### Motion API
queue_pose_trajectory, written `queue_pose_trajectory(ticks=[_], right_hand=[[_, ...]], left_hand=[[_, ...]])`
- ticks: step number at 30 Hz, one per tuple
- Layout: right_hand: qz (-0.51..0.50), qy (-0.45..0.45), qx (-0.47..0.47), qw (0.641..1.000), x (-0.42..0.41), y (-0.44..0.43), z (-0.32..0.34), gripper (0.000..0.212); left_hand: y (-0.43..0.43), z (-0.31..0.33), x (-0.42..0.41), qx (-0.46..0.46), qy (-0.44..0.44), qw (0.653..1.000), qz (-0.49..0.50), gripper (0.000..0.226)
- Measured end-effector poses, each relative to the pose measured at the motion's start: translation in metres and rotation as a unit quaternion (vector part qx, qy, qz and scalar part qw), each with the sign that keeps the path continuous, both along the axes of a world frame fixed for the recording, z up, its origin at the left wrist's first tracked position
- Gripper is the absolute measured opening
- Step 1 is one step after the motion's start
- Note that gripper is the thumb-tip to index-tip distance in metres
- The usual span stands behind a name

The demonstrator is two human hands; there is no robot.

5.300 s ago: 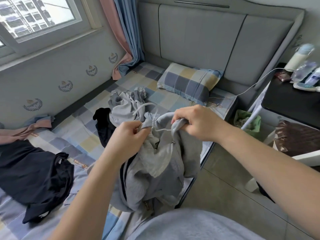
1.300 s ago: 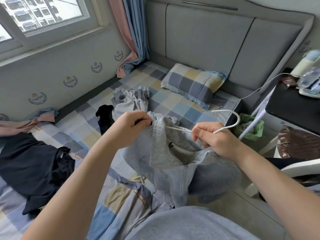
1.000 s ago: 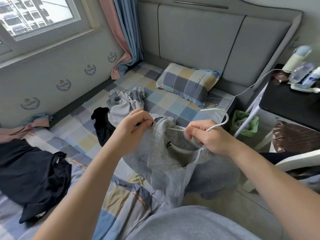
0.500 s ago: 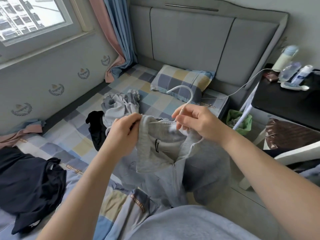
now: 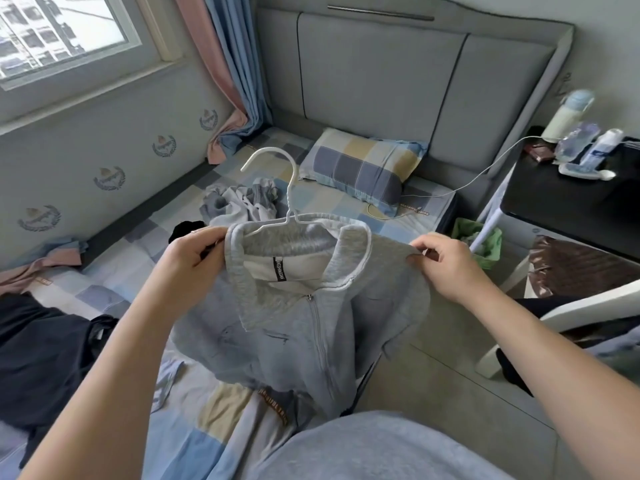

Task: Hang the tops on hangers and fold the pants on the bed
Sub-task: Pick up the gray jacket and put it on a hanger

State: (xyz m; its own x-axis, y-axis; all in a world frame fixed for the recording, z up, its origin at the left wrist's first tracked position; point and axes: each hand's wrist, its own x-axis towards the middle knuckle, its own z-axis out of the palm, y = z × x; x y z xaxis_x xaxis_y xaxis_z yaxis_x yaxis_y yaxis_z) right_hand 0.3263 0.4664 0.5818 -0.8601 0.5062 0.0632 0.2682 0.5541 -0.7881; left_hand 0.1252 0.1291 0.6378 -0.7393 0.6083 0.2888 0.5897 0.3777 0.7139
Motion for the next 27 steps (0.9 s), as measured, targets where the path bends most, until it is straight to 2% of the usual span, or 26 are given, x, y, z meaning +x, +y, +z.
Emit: queue_pose_trajectory(ticks=[3,6,8,11,15,17,20,23,25,27], right_hand=[[-0.004,0.008,0.045,0.999,-0.004,-0.001,0.003,0.017],[0.031,-0.033,0.092,0.995,-0.008,0.002,0.007,0.013],[0.060,-0.072,0.081,0.992,-0.010,0.005,0.010,0.019],[0.074,-0.094,0.018,0.993,-0.008,0.006,0.011,0.030],[0.052,-0.059,-0.047,0.996,-0.004,0.007,0.010,0.035],[0.009,-0.024,-0.047,0.999,-0.005,0.004,0.011,0.031],[-0.052,0.086,0.000,0.995,-0.008,-0.006,0.025,0.019],[0.001,0.191,0.020,0.981,-0.004,-0.021,0.049,0.019],[0.070,0.173,0.038,0.982,0.002,-0.026,0.056,0.020],[0.116,0.097,0.034,0.988,0.008,-0.023,0.056,0.015]], left_hand=[[-0.003,-0.001,0.000,-0.001,0.013,1.000,0.008,0.057],[-0.001,0.000,-0.002,0.006,0.017,0.999,0.029,0.059],[-0.001,0.001,-0.002,-0.001,0.027,0.999,0.036,0.060],[-0.002,0.001,-0.002,-0.013,0.044,0.998,0.031,0.059],[-0.010,-0.006,-0.009,-0.030,0.077,0.996,0.035,0.029],[-0.012,-0.009,-0.012,-0.048,0.104,0.993,0.023,0.027],[-0.009,-0.012,-0.011,-0.088,0.137,0.987,0.004,0.026],[-0.004,-0.014,-0.009,-0.082,0.147,0.985,0.037,0.023],[-0.003,-0.014,-0.007,-0.036,0.114,0.991,0.064,0.026],[0.000,-0.012,-0.003,0.032,0.034,0.995,0.086,0.036]])
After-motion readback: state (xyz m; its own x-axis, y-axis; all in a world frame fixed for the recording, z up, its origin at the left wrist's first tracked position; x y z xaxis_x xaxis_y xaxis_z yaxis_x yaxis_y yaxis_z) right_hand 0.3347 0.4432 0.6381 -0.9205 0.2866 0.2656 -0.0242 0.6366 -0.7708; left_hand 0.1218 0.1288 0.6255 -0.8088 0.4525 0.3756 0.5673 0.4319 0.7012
